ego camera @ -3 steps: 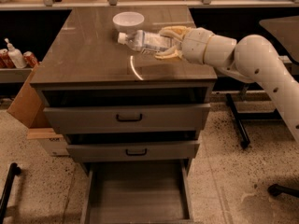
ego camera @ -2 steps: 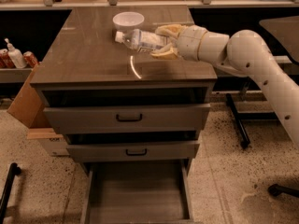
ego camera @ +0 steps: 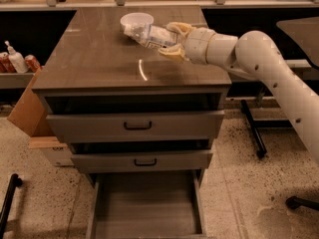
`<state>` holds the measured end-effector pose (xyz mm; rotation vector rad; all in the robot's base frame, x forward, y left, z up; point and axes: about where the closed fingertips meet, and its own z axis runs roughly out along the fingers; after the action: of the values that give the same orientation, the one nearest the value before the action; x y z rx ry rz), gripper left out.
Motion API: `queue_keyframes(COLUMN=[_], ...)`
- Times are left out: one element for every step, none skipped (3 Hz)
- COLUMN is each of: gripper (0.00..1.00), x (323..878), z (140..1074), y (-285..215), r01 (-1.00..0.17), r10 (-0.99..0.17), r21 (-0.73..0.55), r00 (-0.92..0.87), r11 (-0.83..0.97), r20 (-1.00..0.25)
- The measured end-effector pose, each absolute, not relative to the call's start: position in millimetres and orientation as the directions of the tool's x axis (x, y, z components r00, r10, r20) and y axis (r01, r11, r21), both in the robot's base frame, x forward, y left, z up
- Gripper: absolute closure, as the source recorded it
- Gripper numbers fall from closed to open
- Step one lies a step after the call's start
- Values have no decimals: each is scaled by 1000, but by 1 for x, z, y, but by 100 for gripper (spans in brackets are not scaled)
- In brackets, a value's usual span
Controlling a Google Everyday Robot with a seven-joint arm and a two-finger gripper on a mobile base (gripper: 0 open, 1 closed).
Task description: Pick blue plastic bottle from bottom drawer and place on counter
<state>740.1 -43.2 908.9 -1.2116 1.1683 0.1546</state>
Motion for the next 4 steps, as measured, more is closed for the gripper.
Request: queue_keyframes(gripper=[4, 0, 0, 0], x=[741, 742, 731, 709], z=[905, 903, 912, 926], y=[-40, -38, -43, -56], r01=[-657, -661, -645, -610], r10=[-461, -460, -466, -488], r21=[-630, -626, -641, -669], r00=[445, 441, 454, 468], r11=[415, 414, 416, 424], r20=[-768, -770, -759, -736])
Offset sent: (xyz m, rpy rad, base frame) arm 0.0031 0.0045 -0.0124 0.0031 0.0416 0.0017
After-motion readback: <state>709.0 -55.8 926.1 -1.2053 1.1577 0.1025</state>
